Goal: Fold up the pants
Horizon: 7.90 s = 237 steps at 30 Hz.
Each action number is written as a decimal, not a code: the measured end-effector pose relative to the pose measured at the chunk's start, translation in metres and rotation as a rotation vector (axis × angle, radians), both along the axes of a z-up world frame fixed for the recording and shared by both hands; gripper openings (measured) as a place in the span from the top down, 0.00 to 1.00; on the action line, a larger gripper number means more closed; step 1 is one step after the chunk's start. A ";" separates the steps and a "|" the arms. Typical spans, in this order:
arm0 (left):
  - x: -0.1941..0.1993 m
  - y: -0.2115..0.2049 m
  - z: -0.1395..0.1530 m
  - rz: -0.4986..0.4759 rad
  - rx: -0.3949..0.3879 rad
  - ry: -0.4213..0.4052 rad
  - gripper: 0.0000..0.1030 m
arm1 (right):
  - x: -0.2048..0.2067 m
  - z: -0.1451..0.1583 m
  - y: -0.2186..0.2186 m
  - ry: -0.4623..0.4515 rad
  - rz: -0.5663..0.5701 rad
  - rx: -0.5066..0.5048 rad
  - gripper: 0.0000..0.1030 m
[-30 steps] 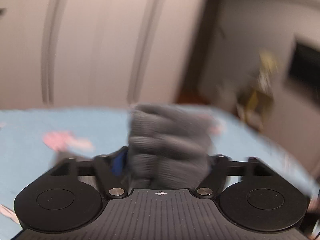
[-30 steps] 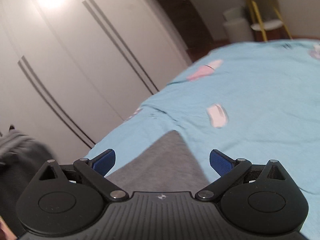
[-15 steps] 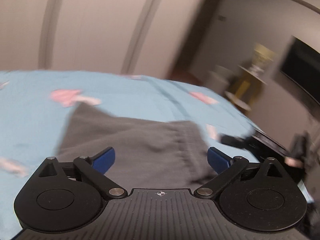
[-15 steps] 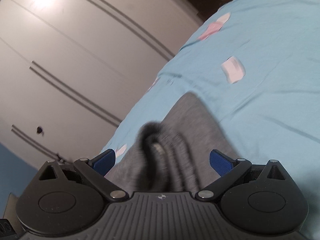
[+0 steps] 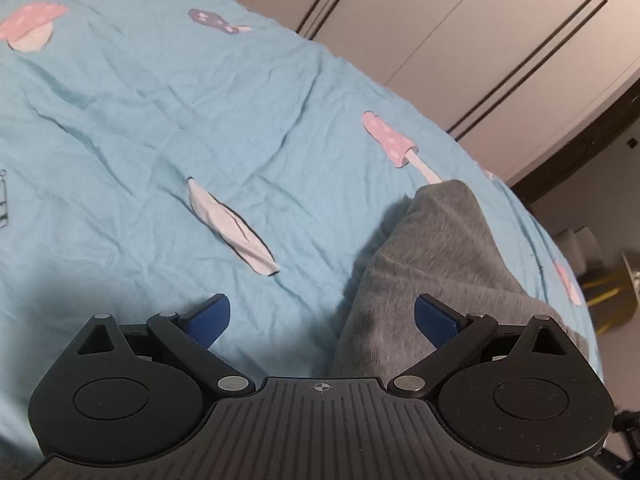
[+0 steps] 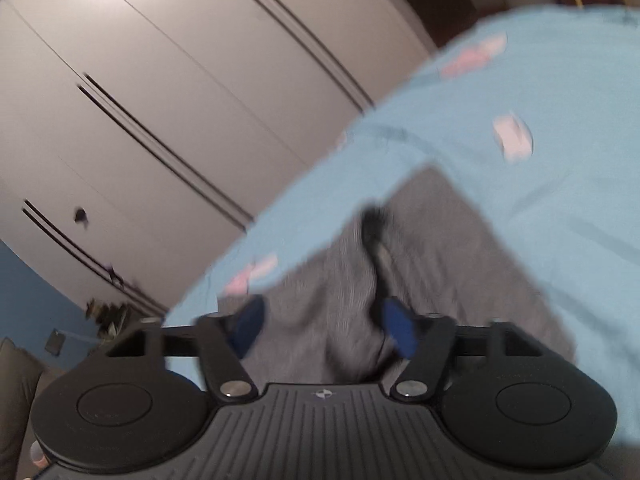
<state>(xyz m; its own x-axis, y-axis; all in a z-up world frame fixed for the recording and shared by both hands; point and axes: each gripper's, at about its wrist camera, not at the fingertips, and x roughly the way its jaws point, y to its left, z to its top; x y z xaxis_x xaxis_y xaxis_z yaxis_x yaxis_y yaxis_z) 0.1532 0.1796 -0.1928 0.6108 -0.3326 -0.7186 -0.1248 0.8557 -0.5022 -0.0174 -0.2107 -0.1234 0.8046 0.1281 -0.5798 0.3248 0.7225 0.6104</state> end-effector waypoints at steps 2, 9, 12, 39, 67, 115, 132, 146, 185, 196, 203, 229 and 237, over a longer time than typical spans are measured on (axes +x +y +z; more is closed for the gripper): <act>-0.001 -0.003 -0.001 -0.012 0.031 0.004 0.02 | 0.004 -0.004 0.006 0.033 -0.010 -0.041 0.54; -0.004 -0.008 -0.006 -0.028 0.012 0.028 0.02 | 0.021 -0.001 0.009 0.162 -0.057 -0.075 0.55; -0.001 -0.007 -0.011 -0.026 0.007 0.053 0.02 | 0.023 -0.001 0.021 0.166 -0.021 -0.142 0.56; -0.001 -0.006 -0.015 -0.032 0.004 0.106 0.02 | 0.024 -0.011 -0.036 0.128 0.106 -0.079 0.08; 0.004 -0.019 -0.017 -0.060 0.091 0.086 0.02 | 0.059 -0.024 -0.032 0.109 0.180 -0.017 0.62; -0.020 -0.073 -0.008 -0.327 0.233 0.083 0.00 | -0.028 0.003 -0.070 -0.091 -0.122 -0.072 0.37; -0.004 -0.059 0.010 -0.263 0.190 0.041 0.00 | 0.026 -0.006 -0.030 0.098 0.139 -0.187 0.89; 0.064 -0.165 0.053 -0.589 0.188 -0.234 0.00 | 0.012 -0.022 -0.049 0.015 0.106 -0.074 0.89; 0.078 -0.115 -0.037 -0.614 -0.150 0.112 0.00 | 0.041 -0.081 -0.165 0.051 0.207 0.373 0.03; 0.099 -0.141 -0.046 -0.703 -0.261 0.112 0.00 | 0.077 -0.082 -0.147 0.026 0.331 0.350 0.26; 0.113 -0.158 -0.058 -0.776 -0.255 0.113 0.00 | 0.100 -0.088 -0.142 0.085 0.394 0.365 0.11; 0.080 -0.171 -0.009 -0.679 -0.139 -0.074 0.59 | 0.098 -0.031 -0.068 0.067 0.324 0.074 0.44; 0.099 -0.151 0.046 -0.590 -0.133 -0.217 0.60 | 0.132 0.025 -0.053 -0.060 0.340 0.061 0.45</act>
